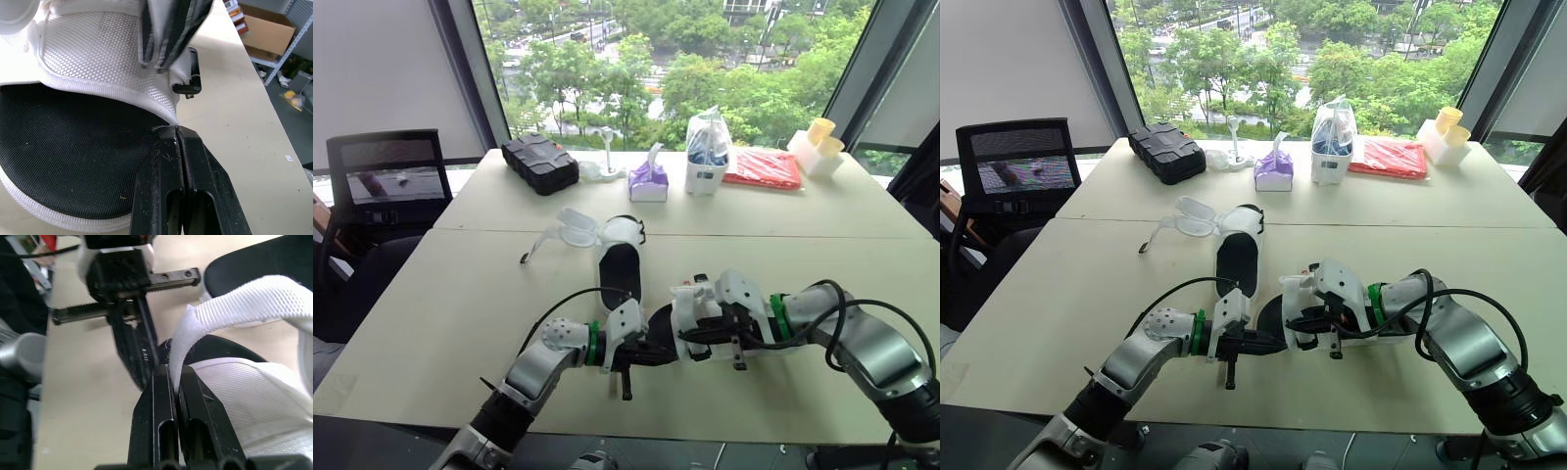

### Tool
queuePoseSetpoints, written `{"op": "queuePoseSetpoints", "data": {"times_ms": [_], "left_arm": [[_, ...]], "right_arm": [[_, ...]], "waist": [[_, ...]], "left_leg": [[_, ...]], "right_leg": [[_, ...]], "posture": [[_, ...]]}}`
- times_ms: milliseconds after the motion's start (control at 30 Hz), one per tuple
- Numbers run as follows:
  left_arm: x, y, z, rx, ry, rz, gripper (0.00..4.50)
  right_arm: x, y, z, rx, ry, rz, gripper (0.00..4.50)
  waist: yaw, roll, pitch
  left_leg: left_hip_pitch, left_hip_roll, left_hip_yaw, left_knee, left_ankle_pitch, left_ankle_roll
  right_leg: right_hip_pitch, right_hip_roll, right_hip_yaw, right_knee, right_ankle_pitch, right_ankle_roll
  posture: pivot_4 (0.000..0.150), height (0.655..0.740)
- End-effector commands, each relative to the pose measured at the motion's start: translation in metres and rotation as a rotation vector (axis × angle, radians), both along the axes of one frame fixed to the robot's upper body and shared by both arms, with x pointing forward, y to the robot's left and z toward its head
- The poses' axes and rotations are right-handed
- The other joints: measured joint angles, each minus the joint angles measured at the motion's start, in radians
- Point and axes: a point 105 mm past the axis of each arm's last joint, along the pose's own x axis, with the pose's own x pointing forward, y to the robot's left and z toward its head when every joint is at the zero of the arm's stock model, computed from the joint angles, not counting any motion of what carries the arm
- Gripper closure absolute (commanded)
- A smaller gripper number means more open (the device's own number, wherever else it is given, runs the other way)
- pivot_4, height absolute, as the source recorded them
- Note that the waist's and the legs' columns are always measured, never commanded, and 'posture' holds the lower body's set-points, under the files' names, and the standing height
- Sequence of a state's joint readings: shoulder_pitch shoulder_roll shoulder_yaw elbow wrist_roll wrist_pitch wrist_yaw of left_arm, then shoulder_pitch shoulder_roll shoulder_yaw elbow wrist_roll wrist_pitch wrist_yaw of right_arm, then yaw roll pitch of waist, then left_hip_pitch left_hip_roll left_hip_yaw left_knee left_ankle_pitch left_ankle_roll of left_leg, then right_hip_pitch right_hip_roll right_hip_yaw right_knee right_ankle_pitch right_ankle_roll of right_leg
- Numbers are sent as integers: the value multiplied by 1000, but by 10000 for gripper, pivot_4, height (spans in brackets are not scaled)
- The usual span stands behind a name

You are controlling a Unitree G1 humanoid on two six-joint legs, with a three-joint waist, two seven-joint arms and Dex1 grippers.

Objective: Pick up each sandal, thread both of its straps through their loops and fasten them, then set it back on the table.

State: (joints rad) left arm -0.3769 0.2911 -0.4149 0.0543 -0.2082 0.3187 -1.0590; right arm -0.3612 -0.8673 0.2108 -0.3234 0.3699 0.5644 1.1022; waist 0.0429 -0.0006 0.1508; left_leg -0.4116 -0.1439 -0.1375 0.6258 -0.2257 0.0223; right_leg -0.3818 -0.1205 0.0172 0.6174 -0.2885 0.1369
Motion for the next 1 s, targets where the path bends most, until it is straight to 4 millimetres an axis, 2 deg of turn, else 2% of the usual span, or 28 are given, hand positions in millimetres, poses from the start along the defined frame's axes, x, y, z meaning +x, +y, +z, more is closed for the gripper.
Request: {"op": "queuePoseSetpoints", "data": {"times_ms": [33, 233, 600, 700, 800, 867, 1000], "left_arm": [[-5, 4, -28, 93, 83, 28, 45000], [-5, 4, -28, 93, 84, 29, 45000], [-5, 5, -29, 96, 82, 22, 45000], [-5, 5, -29, 97, 81, 21, 45000], [-5, 5, -29, 98, 79, 21, 45000], [-5, 5, -29, 96, 83, 24, 45000], [-5, 6, -30, 96, 85, 26, 45000]], "right_arm": [[-3, -7, -4, -62, -34, 32, 44607], [-11, -12, -10, -100, -10, 68, 44607], [-13, -15, -16, -147, -23, 74, 44607], [-14, -19, -8, -139, -21, 63, 36203], [-15, -23, 11, -104, -28, 39, 21692], [-23, -27, 23, -95, -10, 39, 12014], [-34, -32, 39, -84, 19, 31, 12014]], "waist": [[1, 0, 0], [2, 0, 0], [3, 0, 0], [4, 0, 0], [3, 0, 0], [2, 0, 0], [0, 0, 1]], "left_leg": [[0, 0, 0, 0, 0, 0], [0, 0, 0, 0, 0, 0], [0, 0, 0, 0, 0, 0], [0, 0, 0, 0, 0, 0], [0, 0, 0, 0, 0, 0], [0, 0, 0, 1, 0, 0], [0, 0, 0, 1, 0, 0]], "right_leg": [[0, 0, 0, 0, 0, 0], [0, 0, 0, 0, 0, 0], [0, 0, 0, 0, 0, 0], [0, 0, 0, 0, 0, 0], [0, 0, 0, 0, 0, 0], [0, 0, 0, 0, 0, 0], [1, 0, 0, 0, 0, 0]], "posture": [[1500, 7400], [1500, 7400], [1500, 7400], [1500, 7400], [1500, 7400], [1500, 7400], [1500, 7400]]}}
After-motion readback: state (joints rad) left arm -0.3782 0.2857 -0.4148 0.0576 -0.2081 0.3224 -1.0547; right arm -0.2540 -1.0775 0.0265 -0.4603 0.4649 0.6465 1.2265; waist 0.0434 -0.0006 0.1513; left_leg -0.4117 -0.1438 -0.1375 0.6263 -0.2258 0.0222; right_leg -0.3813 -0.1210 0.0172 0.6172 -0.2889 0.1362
